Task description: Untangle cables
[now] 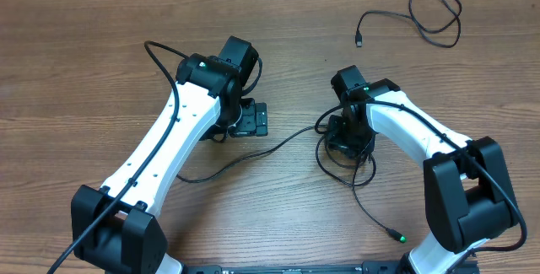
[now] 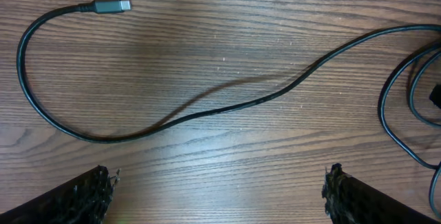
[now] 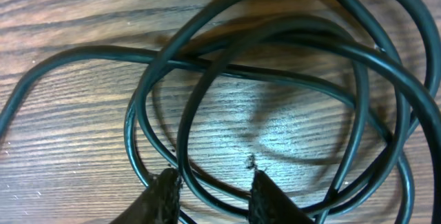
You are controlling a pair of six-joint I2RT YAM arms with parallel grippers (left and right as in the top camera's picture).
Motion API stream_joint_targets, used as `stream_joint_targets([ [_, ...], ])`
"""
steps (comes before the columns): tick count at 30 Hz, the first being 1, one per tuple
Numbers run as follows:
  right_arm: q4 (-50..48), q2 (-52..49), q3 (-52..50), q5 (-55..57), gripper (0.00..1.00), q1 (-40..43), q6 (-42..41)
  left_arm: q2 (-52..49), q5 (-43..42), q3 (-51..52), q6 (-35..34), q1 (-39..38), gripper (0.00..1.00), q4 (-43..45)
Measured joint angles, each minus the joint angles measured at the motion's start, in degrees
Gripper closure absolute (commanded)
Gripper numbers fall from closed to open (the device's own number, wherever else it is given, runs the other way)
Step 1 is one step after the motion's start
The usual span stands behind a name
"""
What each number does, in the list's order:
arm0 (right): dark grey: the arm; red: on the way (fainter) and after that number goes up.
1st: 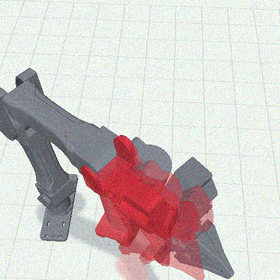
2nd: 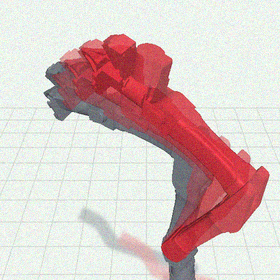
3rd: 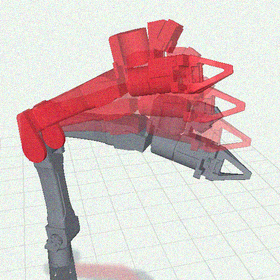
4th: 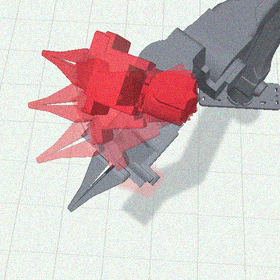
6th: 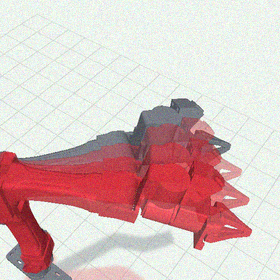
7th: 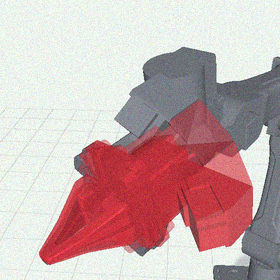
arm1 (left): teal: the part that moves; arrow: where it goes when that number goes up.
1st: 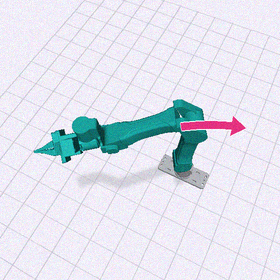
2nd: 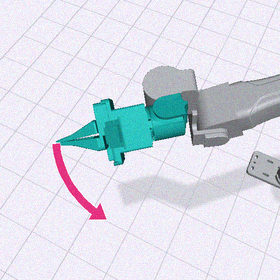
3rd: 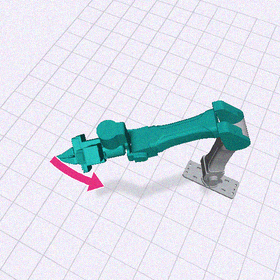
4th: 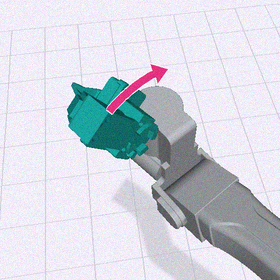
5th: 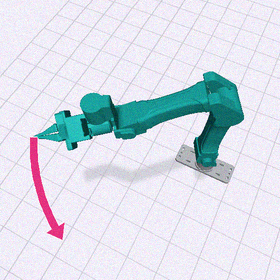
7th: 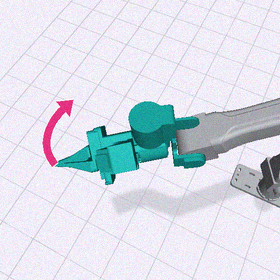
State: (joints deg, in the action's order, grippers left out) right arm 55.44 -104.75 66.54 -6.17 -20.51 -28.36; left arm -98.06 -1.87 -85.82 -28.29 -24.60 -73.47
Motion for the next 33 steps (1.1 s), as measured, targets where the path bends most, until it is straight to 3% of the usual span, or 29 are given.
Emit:
stream_joint_targets([
  [4, -0.13, 0.00, 0.00, 0.00, 0.57, 0.00, 0.11, 0.00, 0.02, 0.00, 0.00, 0.00, 0.00, 0.00],
  [7, -0.15, 0.00, 0.00, -0.02, 0.40, 0.00, -0.24, 0.00, 0.02, 0.00, 0.00, 0.00, 0.00, 0.00],
  [10, -0.96, 0.00, -0.44, 0.00, 0.50, 0.00, 1.11, 0.00, 0.02, 0.00, 0.00, 0.00, 0.00, 0.00],
  [14, -2.51, 0.00, -2.32, -0.66, 0.85, 0.00, 2.29, 0.00, 0.02, 0.00, 0.00, 0.00, 0.00, 0.00],
  [16, -2.47, 0.00, -2.89, -1.46, 0.96, 0.00, 2.54, 0.00, 0.02, 0.00, 0.00, 0.00, 0.00, -0.09],
  [25, 3.56, 0.00, -0.15, -4.85, 0.96, 0.20, 2.58, 0.00, 0.02, 0.00, 0.00, -0.02, 0.00, -0.20],
  [33, 18.84, 0.42, 17.75, -5.55, 0.96, 0.87, 4.44, 0.00, 0.00, 0.09, 0.00, 0.00, 0.00, -0.20],
])
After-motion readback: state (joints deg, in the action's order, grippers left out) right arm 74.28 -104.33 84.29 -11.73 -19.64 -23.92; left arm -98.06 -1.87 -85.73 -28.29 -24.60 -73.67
